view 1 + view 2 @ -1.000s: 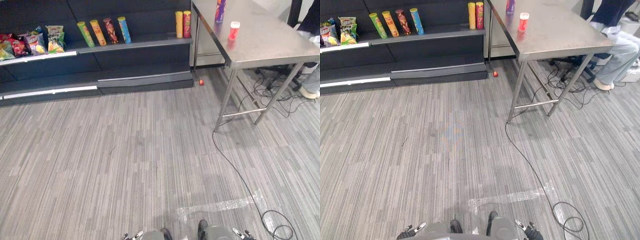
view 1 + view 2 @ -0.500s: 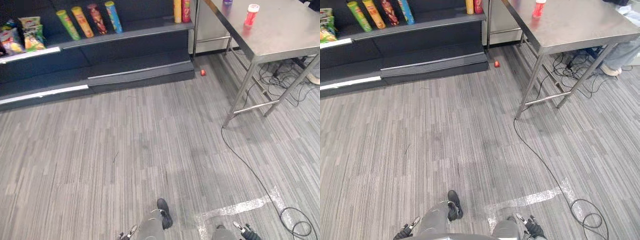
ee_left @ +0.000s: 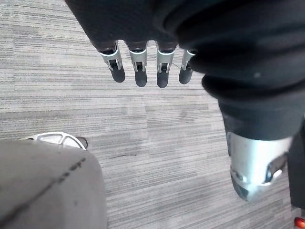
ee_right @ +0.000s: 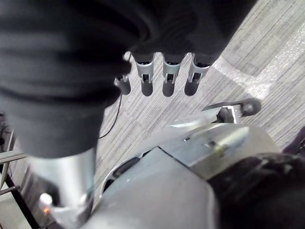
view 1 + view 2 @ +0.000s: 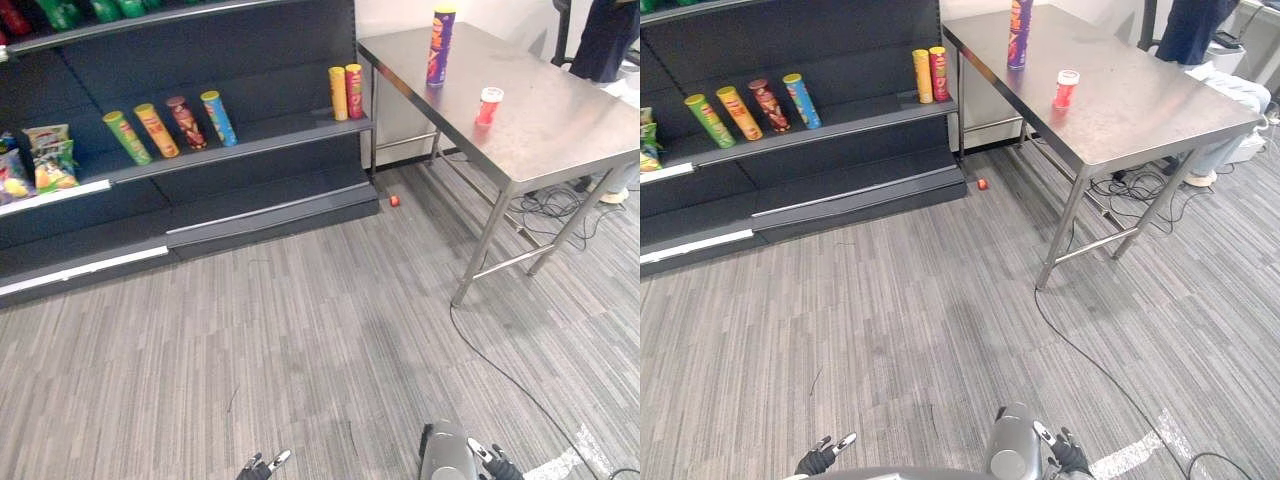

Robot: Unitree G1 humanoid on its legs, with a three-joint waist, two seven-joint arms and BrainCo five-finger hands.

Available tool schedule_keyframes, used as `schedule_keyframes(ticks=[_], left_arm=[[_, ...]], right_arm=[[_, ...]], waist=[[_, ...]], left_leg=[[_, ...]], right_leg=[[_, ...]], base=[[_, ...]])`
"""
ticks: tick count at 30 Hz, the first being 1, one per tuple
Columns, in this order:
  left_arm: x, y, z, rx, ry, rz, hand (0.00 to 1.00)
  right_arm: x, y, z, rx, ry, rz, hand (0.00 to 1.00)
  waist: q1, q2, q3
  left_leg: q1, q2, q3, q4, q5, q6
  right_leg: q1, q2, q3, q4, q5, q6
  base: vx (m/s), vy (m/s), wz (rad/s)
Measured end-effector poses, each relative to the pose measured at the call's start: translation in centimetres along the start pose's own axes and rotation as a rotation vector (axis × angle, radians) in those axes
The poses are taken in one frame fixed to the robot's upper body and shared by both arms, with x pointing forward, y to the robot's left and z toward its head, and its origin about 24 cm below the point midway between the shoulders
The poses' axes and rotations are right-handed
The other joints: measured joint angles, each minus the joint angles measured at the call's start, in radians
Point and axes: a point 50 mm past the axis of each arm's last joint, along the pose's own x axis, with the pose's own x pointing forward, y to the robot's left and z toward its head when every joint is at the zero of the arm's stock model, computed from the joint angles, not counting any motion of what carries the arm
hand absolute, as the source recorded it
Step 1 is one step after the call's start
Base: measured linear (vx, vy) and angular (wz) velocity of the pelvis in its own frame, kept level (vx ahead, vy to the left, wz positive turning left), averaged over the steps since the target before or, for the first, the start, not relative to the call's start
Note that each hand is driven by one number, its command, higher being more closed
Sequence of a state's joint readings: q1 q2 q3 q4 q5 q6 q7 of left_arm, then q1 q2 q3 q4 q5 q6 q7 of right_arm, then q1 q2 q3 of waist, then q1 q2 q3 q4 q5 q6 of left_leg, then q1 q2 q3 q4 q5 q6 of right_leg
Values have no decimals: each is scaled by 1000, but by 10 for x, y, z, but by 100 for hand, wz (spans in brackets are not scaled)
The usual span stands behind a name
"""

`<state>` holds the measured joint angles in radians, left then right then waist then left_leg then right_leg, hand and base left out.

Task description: Put the gum and the chips on the shelf.

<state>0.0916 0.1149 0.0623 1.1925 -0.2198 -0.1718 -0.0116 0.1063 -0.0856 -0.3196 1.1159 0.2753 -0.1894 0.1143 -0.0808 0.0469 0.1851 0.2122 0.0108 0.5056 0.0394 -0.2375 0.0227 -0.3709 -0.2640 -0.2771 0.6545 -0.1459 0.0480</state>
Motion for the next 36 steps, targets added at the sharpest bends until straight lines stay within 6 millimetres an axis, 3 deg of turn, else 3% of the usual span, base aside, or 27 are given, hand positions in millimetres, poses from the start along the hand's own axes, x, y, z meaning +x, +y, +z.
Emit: schedule_keyframes(ticks=[1,2,3,5,6,7,8,9,10,12,15,17,19,20,22,25,28,31,32,33,34,36], left_arm=[[0,-1,0,-13,1,-1,0],[0,-2,-2,-26,4,-1,0],[0,-2,0,-28,0,-2,0],[1,1,2,-58,-8,8,0],[2,-3,4,-77,-12,5,0],[2,-10,5,-73,-15,-8,0],[3,-19,7,-70,-24,-30,0],[4,-27,10,-84,-37,-47,0],[4,-33,14,-96,-42,-61,0],[5,-35,15,-107,-45,-65,0],[5,-31,17,-149,-55,-47,0],[5,-28,17,-198,-57,-29,0],[5,-24,16,-220,-59,-18,0],[5,-22,18,-251,-71,-9,0],[4,-21,20,-287,-90,0,0],[4,-20,22,-313,-102,4,0],[4,-20,22,-297,-108,4,0],[3,-21,18,-297,-96,6,0],[4,-18,18,-291,-94,10,0],[3,-13,15,-276,-89,18,0],[3,-6,16,-242,-86,26,0],[3,-3,18,-207,-90,25,0]], right_arm=[[1,1,1,-5,-3,2,0],[1,1,2,-13,-3,7,0],[1,1,1,-15,-1,7,0],[-1,-1,-4,-17,15,4,0],[-2,-4,-6,-27,23,0,0],[-2,-7,-4,-42,20,-5,0],[-1,-8,0,-53,13,-7,0],[1,-5,6,-62,-1,4,0],[3,-4,11,-70,-21,12,0],[3,-3,11,-70,-18,14,0],[3,-8,11,-77,-12,6,0],[3,-12,13,-86,-13,5,0],[2,-16,14,-83,-14,-9,0],[1,-21,12,-77,-4,-25,0],[-1,-26,9,-51,5,-52,0],[0,-23,10,-32,-10,-55,0],[1,-15,12,-55,-22,-31,0],[1,-15,12,-85,-16,-21,0],[1,-15,8,-82,0,-23,0],[-1,-14,0,-75,29,-23,0],[-4,-10,-13,-60,65,-18,0],[-7,-9,-21,-44,93,-24,0]], waist=[[3,4,3],[1,12,5],[-1,7,13],[0,-15,29],[-3,5,44],[-7,19,46],[-1,38,45],[2,42,42],[0,34,40],[1,29,40],[1,16,45],[3,18,45],[1,17,46],[4,16,47],[7,14,48],[8,13,48],[8,6,45],[8,25,35],[9,4,23],[10,-10,-15],[-3,-46,-70],[3,-75,-88]], left_leg=[[4,10,6,1,-6,-11],[9,29,9,3,-16,-36],[22,43,10,2,-26,-66],[57,48,-2,0,-48,-113],[82,78,-19,-2,-62,-138],[85,94,-31,-5,-62,-139],[89,109,-43,-4,-33,-154],[90,119,-57,-2,28,-163],[88,131,-85,26,87,-168],[73,154,-111,98,108,-171],[-44,220,-201,455,202,-192],[-124,266,-209,680,364,-174],[-199,297,-179,842,306,-154],[-251,297,-159,895,242,-149],[-325,294,-123,884,165,-148],[-384,287,-68,610,131,-127],[-394,232,-78,133,174,-128],[-421,242,-143,92,179,-139],[-420,229,-138,143,253,-130],[-429,203,-128,181,244,-119],[-473,161,-122,251,162,-93],[-467,120,-105,264,129,-77]], right_leg=[[-3,24,3,-91,10,10],[-5,63,20,-275,58,20],[0,91,54,-455,148,30],[28,97,109,-591,233,51],[21,117,114,-531,306,36],[10,128,107,-491,301,29],[-2,139,94,-444,261,-17],[-10,136,87,-392,211,-28],[0,124,64,-345,152,-37],[21,117,49,-313,109,-38],[85,94,31,-228,3,-40],[143,91,36,-214,-38,-62],[193,90,45,-224,-71,-72],[229,90,44,-244,-83,-61],[278,89,43,-274,-86,-56],[329,78,52,-302,-100,-33],[341,28,102,-295,-140,30],[357,23,153,-306,-168,77],[388,0,188,-342,-175,90],[412,-20,210,-396,-173,89],[429,-39,258,-432,-137,89],[418,-78,274,-428,-84,102]], base=[[380,-223,-28],[452,-250,-19],[461,-262,-7],[400,-289,16],[416,-320,33],[462,-299,35],[455,-293,31],[543,-338,40],[438,-288,39],[331,-197,37],[341,-210,22],[295,-100,-16],[318,-42,-13],[315,11,5],[278,65,-3],[224,134,-23],[315,319,-28],[313,389,-44],[490,542,-62],[552,489,-32],[514,344,-8],[419,243,2]])
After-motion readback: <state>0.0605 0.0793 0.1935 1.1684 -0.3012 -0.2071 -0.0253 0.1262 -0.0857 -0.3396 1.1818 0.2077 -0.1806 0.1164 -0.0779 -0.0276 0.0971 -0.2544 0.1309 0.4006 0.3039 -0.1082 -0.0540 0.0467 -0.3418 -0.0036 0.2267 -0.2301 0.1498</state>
